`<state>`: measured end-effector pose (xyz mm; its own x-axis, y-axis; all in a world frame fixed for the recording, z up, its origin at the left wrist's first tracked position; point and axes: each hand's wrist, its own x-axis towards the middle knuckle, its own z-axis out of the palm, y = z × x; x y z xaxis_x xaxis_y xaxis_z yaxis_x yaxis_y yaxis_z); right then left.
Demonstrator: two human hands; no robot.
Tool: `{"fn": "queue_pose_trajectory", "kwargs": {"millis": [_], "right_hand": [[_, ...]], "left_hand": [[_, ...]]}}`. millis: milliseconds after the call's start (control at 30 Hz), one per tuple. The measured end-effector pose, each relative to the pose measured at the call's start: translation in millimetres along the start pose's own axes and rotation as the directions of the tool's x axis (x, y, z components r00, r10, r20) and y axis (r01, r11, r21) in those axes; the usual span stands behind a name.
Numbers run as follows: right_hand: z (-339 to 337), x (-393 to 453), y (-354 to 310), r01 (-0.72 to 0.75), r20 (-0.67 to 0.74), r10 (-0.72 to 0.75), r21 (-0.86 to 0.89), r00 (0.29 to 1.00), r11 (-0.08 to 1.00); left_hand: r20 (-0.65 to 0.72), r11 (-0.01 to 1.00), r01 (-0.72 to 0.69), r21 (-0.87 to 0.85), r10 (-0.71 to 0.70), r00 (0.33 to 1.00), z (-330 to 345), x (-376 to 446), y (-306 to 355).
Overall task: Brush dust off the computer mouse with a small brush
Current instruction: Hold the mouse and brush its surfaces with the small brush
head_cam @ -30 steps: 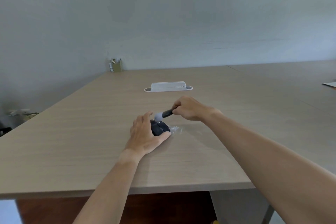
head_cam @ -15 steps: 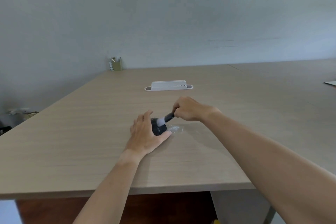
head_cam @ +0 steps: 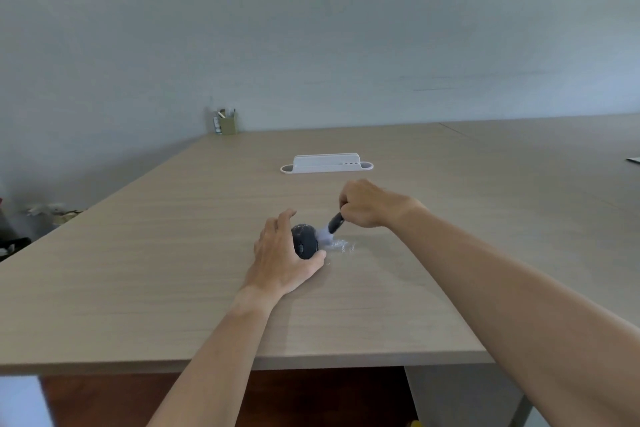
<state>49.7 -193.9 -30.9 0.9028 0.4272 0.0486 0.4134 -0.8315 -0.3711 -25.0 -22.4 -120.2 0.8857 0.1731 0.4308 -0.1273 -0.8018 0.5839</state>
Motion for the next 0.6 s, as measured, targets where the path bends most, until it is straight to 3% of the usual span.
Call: {"fn": "queue_pose_trajectory", "kwargs": {"millis": [133,200,367,433,533,600], "right_hand": [[-2,7,-4,0.050,-0.099,-0.035,0.157,0.995,0.986],[4,7,-11,0.085,-0.083,-0.070,0.192,0.994,0.978],[5,4,-4,0.016,0.012,-0.017,0.019,1.000,1.000],[-1,4,-3,-0.037,-0.017,0.036,-0.033,0.999,0.999],[-2,9,-8,0.022,-0.103,-0.006,0.153,0.995,0.988],[4,11,-13,0.060,-0.083,-0.044,0.199,0.996,0.978]], "left_hand": [[0.013,1.000,-0.005,-0.017,0.005,1.000,-1,1,0],[0.011,1.000,-0.023,-0.018,0.023,1.000,-2,1,-1],[0.022,0.999,-0.008,-0.032,0.009,1.000,-3,0,0],[0.024,0.999,0.000,-0.041,0.001,1.000,-3,0,-1],[0.027,0.999,-0.001,-0.054,0.002,1.000,-2,1,-2],[0.030,0.998,-0.003,-0.067,0.005,1.000,-3,1,-2]]}}
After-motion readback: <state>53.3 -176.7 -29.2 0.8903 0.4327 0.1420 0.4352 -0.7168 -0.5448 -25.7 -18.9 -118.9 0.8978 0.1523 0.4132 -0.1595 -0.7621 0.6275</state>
